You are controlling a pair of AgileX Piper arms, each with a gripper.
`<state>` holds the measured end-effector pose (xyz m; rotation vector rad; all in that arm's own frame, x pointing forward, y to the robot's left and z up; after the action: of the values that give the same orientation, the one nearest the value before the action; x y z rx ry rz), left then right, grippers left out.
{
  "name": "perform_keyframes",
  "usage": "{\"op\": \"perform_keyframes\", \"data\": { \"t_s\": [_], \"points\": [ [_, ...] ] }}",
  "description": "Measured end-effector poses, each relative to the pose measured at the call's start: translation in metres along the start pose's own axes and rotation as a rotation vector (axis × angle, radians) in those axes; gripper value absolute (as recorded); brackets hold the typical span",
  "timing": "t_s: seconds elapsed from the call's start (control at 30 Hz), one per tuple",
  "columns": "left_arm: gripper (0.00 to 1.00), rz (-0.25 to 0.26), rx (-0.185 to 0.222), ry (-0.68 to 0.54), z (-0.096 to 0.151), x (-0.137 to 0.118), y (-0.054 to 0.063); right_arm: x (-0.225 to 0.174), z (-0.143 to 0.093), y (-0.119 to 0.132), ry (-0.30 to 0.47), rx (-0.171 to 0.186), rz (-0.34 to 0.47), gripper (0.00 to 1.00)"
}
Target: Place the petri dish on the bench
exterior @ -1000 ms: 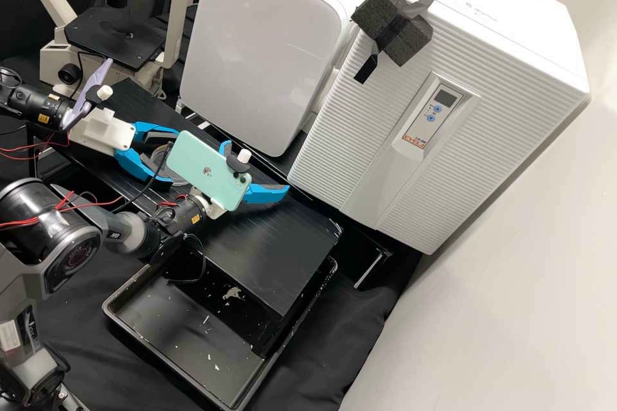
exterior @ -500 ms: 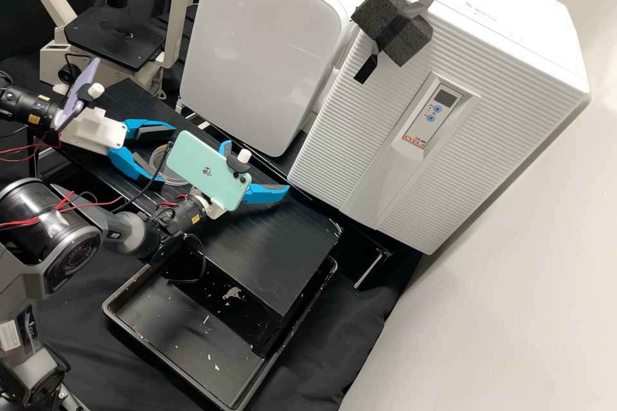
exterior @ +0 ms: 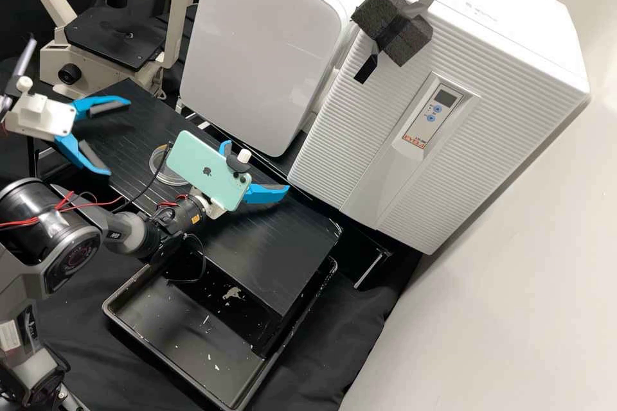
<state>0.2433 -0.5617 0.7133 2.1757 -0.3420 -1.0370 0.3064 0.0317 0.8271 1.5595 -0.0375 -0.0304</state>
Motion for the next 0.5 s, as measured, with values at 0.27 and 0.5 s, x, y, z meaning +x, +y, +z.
{"op": "perform_keyframes", "data": {
  "t_s": [0.27, 0.5],
  "points": [
    [1.00, 0.147, -0.030, 0.314, -0.022, -0.032, -0.004, 0.000, 0.000, 0.000, 0.000, 0.000, 0.000, 1.00],
    [1.00, 0.189, -0.042, 0.443, -0.032, -0.041, -0.004, 0.000, 0.000, 0.000, 0.000, 0.000, 0.000, 1.00]
  ]
}}
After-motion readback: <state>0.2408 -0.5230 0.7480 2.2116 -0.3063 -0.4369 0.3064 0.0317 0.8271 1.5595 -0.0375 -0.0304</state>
